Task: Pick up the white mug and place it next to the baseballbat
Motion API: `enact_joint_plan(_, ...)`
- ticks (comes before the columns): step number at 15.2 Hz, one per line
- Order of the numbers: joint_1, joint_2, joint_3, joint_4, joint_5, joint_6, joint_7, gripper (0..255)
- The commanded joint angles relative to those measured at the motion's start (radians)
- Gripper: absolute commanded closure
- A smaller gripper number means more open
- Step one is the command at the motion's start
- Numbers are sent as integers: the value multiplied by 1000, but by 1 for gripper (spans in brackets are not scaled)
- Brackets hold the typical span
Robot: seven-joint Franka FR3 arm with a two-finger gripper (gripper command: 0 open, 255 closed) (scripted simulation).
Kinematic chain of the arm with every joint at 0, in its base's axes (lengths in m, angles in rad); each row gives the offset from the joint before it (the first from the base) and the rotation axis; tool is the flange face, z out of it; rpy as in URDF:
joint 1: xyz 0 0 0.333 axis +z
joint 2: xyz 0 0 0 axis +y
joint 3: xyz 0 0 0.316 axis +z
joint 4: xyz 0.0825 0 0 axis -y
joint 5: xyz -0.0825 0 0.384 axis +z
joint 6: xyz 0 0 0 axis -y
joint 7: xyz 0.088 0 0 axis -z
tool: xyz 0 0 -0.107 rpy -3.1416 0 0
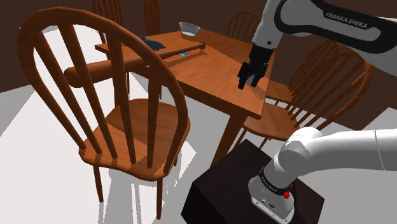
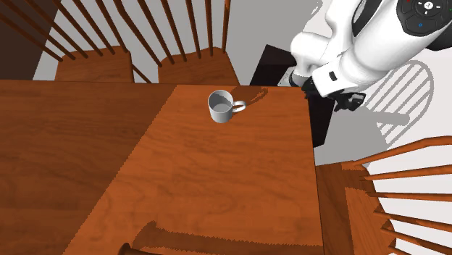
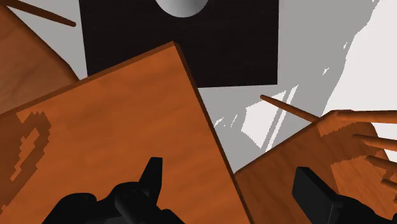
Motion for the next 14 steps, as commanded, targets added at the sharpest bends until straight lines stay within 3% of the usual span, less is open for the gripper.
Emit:
enact_joint_plan(1,0,0,0,0,0,0,0,0)
enact_joint_plan(14,-95,280,-223,232,-140,46,-201,0)
